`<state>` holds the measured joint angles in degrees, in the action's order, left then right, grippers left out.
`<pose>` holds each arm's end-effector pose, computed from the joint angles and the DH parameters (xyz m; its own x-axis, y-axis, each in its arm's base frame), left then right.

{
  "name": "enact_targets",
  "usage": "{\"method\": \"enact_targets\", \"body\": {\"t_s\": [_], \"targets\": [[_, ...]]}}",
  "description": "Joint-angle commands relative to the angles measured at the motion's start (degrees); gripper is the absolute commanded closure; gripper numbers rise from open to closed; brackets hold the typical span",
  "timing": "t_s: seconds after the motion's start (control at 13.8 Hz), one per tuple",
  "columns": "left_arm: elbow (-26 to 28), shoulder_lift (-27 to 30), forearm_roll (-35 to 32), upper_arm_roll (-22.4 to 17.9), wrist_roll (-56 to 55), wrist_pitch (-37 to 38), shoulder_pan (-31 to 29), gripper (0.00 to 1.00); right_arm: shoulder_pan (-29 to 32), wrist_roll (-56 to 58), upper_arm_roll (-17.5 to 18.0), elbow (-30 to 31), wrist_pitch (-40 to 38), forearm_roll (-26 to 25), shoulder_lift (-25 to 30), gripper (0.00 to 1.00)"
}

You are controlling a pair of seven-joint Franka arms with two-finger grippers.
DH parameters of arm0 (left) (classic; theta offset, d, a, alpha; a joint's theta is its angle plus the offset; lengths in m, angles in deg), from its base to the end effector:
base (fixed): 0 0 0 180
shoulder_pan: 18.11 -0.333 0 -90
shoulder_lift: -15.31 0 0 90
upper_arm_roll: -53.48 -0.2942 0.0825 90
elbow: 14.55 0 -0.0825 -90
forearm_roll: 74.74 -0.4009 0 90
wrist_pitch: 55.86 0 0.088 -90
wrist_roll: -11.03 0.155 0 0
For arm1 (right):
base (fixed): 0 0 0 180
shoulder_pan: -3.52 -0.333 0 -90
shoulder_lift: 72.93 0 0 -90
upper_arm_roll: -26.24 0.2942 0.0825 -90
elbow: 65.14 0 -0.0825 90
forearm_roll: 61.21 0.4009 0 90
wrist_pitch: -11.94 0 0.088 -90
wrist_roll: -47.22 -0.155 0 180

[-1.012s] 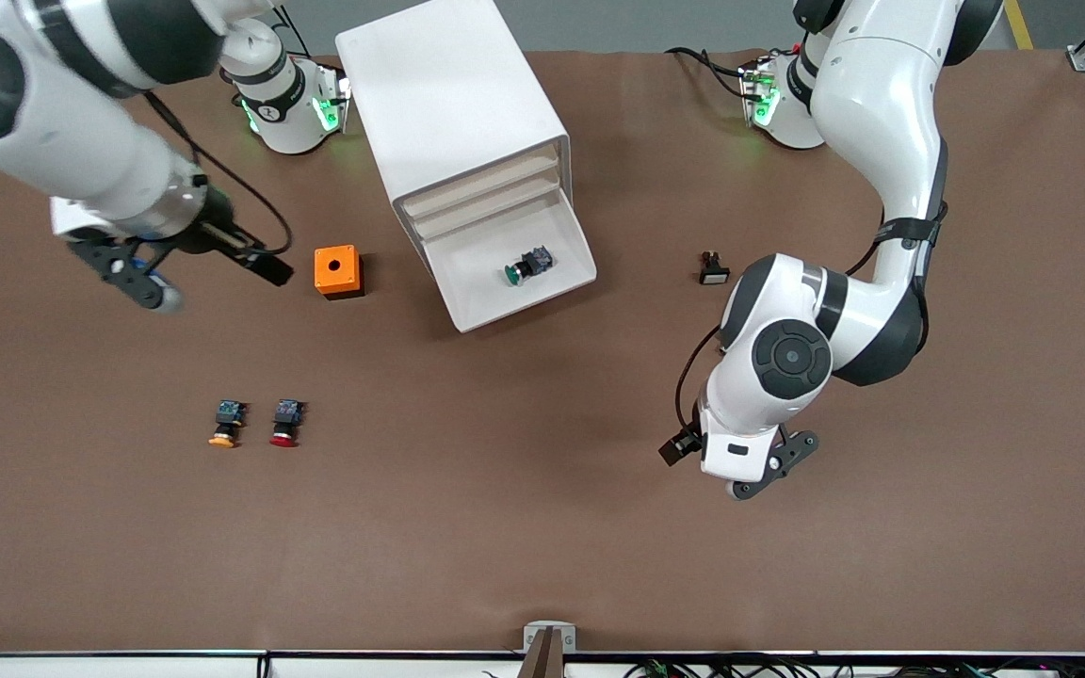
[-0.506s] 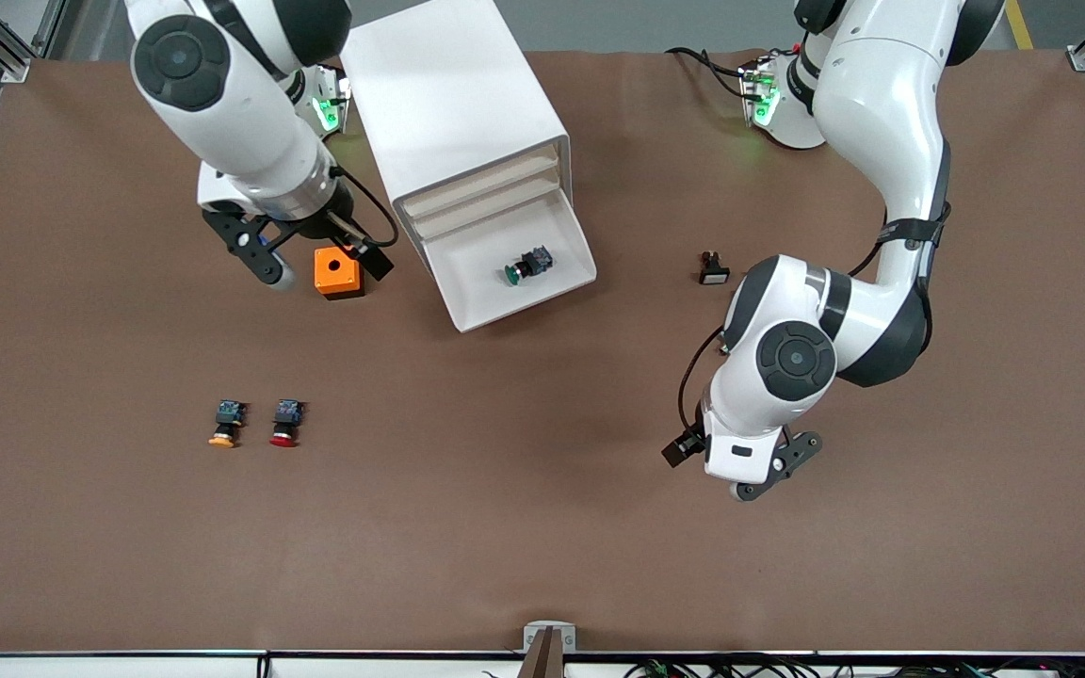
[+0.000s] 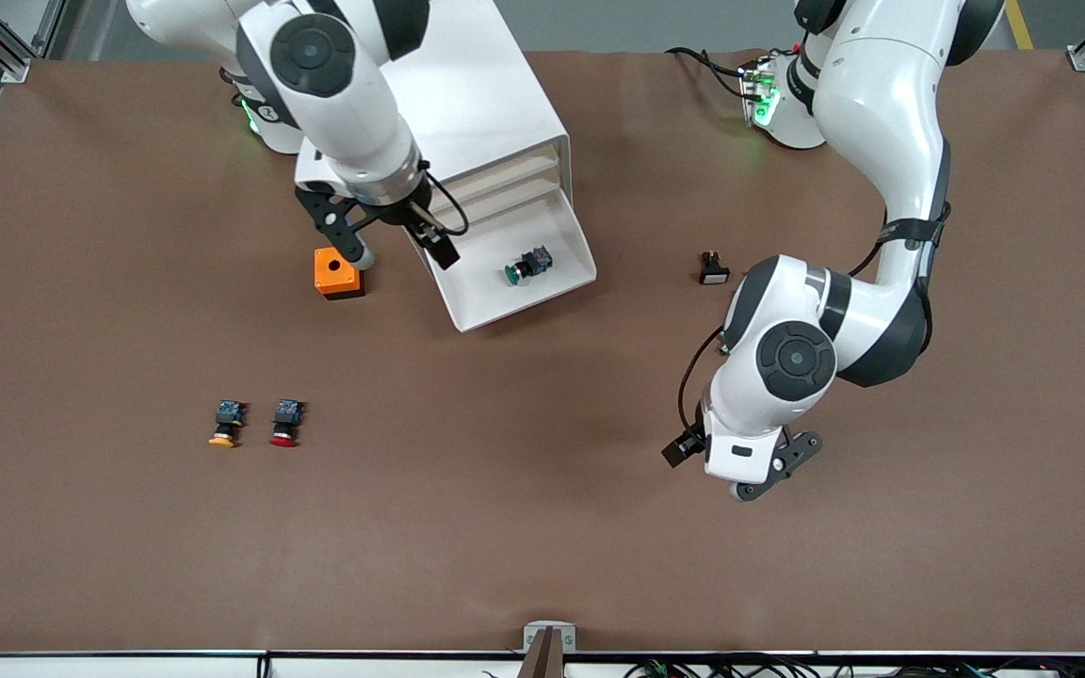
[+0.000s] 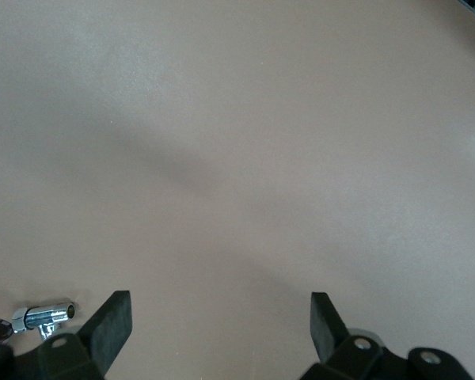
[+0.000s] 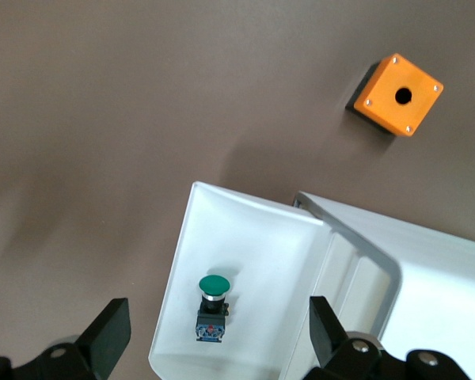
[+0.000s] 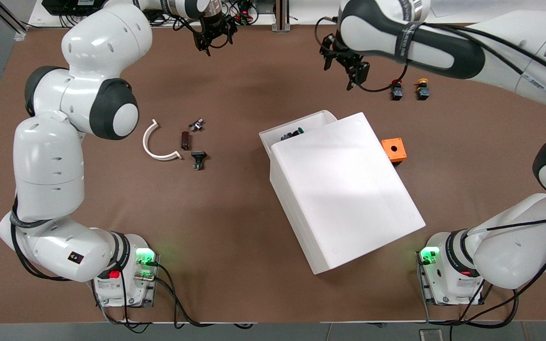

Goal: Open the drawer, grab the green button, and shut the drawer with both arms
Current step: 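Lower the right gripper and grasp the green push button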

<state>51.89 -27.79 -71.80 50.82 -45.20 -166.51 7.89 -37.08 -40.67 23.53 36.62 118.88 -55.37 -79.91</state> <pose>0.6902 -0.3128 0.2822 0.8371 0.5470 -0.0027 0.5469 -0.8368 0.0259 0.4710 0.3832 0.4072 0.6151 -0.7831 -0.0918 -0.7844 -0.6195 0.0292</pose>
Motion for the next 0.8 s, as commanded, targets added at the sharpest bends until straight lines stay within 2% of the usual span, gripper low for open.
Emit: {"method": "enact_targets", "body": {"t_s": [0.0,0.43,0.72], "targets": [[1.9,1.8,-1.3,-0.1,0.2,-0.4,0.1,0.01,-2.5,-3.4,-0.7,-0.1,1.1,0.1,-1.6,0.00],[2.1,1.8,-1.3,-0.1,0.2,-0.4,0.1,0.01,-5.8,-9.7,-0.8,-0.1,5.6,-0.2,-4.7,0.00],[2.2,1.8,-1.3,-0.1,0.2,-0.4,0.2,0.01,-8.5,-14.4,-0.8,-0.2,8.0,-2.1,-7.4,0.00]]}}
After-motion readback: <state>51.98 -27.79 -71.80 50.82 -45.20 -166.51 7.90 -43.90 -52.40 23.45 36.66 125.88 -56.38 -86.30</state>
